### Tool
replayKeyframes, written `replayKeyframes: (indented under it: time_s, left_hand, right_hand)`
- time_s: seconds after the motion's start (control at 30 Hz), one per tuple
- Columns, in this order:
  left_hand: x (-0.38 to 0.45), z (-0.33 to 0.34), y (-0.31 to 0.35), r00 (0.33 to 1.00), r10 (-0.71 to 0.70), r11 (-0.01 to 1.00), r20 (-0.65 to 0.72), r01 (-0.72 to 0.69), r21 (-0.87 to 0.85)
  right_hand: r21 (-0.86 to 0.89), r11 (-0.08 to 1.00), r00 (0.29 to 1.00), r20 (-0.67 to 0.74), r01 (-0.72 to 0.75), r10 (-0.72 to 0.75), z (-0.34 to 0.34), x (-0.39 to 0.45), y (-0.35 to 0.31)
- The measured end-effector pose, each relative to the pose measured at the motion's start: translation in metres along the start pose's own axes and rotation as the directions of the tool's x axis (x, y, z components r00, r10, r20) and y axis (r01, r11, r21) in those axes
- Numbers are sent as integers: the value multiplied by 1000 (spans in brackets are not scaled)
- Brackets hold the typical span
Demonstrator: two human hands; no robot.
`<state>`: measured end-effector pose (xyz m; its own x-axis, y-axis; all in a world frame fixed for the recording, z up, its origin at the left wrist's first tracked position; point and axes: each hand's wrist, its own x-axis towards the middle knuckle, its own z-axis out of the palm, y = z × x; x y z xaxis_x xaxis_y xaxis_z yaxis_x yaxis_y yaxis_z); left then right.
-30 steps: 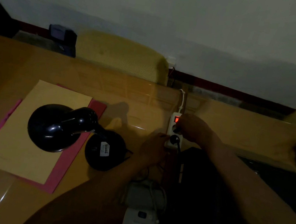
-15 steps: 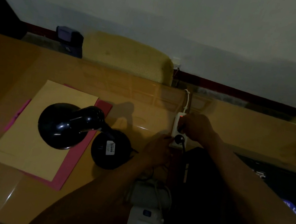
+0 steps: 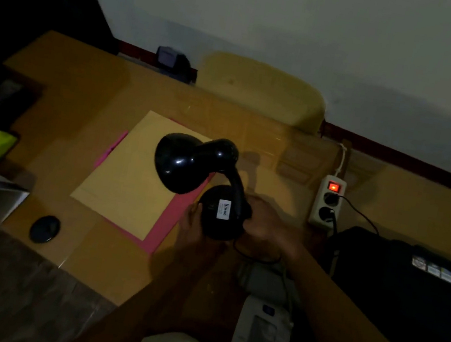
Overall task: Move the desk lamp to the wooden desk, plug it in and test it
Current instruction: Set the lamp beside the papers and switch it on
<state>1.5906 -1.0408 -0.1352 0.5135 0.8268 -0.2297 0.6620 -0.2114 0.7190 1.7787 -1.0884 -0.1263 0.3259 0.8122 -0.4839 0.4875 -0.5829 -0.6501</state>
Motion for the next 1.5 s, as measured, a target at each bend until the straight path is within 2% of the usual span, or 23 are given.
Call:
replayKeyframes:
  time_s: [0.07, 0.27, 0.4, 0.57, 0.63, 0.77, 0.83, 1.03, 1.1, 1.2, 1.27, 1.33, 1.4, 1.43, 1.5]
  left_hand:
    - [8, -3, -2, 989, -21, 999, 144, 27, -40]
    - [28, -27, -36, 959, 52, 993, 280, -80, 90]
    - [23, -42, -53, 919, 101, 973, 381, -171, 153]
    - [13, -53, -67, 873, 147, 939, 466, -270, 211]
    - [8, -55, -74, 860, 164, 927, 483, -301, 223]
    - [-4, -61, -85, 846, 182, 918, 501, -329, 223]
    - [-9, -63, -87, 842, 195, 919, 502, -336, 206]
    - [-18, -69, -81, 826, 197, 923, 529, -339, 185]
    - [-21, -73, -82, 817, 207, 928, 538, -339, 158]
    - [-29, -81, -96, 841, 224, 928, 493, -338, 155]
    - [-31, -94, -111, 855, 235, 922, 463, -346, 172]
    - [-29, -113, -130, 859, 249, 907, 447, -368, 203]
    - [-25, -135, -146, 861, 256, 891, 439, -386, 239]
    - [-23, -146, -153, 860, 254, 879, 443, -395, 265]
    - [-20, -166, -168, 855, 230, 853, 466, -407, 327]
  right_hand:
    - [6, 1000, 998, -51, -28, 28, 10, -2, -2]
    - [82, 995, 997, -48, -50, 54, 31, -26, -7]
    - [1, 998, 992, -108, -66, 65, 48, -48, -6]
    - [-34, 994, 994, -14, -108, 107, 62, -76, -10]
    - [-50, 996, 997, -8, -71, 71, 67, -88, -13]
    - [-111, 993, 995, -92, 25, -35, 77, -114, -21]
    - [-118, 992, 995, -76, 49, -58, 81, -120, -23]
    - [-96, 994, 993, -114, -51, 40, 96, -125, -27]
    - [-114, 987, 969, -235, -110, 81, 111, -132, -31]
    - [-28, 984, 861, -489, -178, 142, 144, -142, -45]
    - [17, 981, 821, -545, -191, 169, 164, -145, -64]
    - [-33, 987, 833, -541, -156, 114, 181, -145, -81]
    - [-126, 985, 878, -476, -120, 46, 195, -137, -98]
    - [-152, 981, 896, -443, -119, 40, 201, -131, -107]
    - [-118, 975, 906, -405, -186, 124, 210, -114, -125]
